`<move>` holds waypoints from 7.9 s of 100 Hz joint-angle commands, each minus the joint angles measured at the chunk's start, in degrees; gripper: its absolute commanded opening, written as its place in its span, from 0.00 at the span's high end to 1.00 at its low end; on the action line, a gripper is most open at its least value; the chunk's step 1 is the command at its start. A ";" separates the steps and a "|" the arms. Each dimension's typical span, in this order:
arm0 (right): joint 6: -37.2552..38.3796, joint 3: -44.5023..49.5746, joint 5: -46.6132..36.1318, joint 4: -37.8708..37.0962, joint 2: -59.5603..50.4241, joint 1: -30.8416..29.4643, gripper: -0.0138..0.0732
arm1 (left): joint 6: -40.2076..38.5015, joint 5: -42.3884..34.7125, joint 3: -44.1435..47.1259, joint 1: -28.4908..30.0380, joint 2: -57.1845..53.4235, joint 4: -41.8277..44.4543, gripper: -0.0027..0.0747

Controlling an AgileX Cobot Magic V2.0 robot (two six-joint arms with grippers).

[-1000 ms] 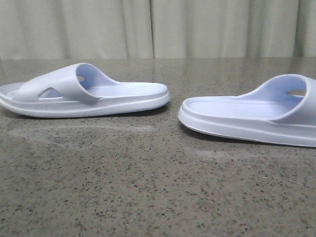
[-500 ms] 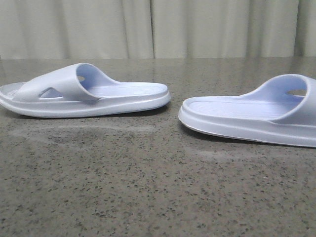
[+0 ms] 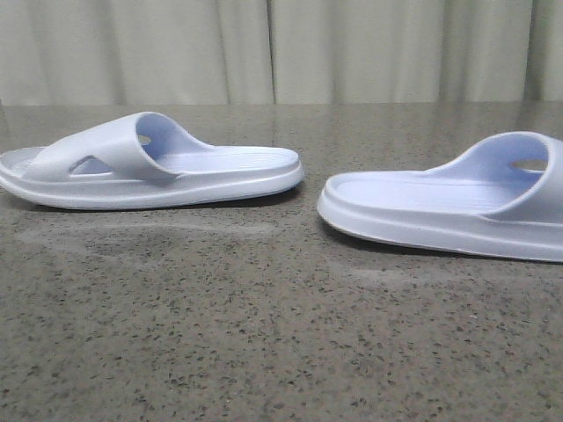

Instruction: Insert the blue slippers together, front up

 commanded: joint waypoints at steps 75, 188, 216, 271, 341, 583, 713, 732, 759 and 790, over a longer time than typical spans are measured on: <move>-10.88 -5.39 6.63 12.48 7.07 -2.47 0.96 | 13.01 3.01 -2.20 0.22 10.84 -21.14 0.55; -10.88 -5.39 5.29 12.74 7.07 -2.03 0.96 | 26.70 11.69 -17.62 0.11 42.57 -31.55 0.56; -10.88 -5.39 5.16 12.74 7.07 -2.03 0.96 | 30.05 15.15 -17.66 0.33 44.61 -34.90 0.80; -14.56 -9.54 4.30 24.00 0.60 -2.03 0.96 | 31.39 18.33 -17.66 8.89 31.89 -35.19 0.95; -35.17 -9.63 14.83 52.58 4.74 1.49 0.96 | 29.65 37.23 -17.66 12.84 35.30 -47.82 0.95; -43.96 -19.85 36.29 53.54 23.08 -6.70 0.65 | 44.69 15.39 -15.64 -4.73 41.08 -45.91 0.58; -37.97 0.55 -25.89 36.92 -18.73 30.22 0.93 | 44.03 -12.04 -6.15 -1.51 -5.86 -31.26 0.95; -36.09 10.10 -25.86 37.74 -27.62 31.59 0.93 | 48.88 -9.06 0.14 -4.24 -13.13 -36.17 0.95; -31.14 22.66 -25.26 37.87 -37.03 31.59 0.93 | 49.64 -12.17 13.08 -4.49 -21.52 -43.73 0.95; -31.14 26.87 -23.61 40.60 -37.26 31.59 0.93 | 51.02 -16.29 16.45 -4.49 -23.94 -52.13 0.95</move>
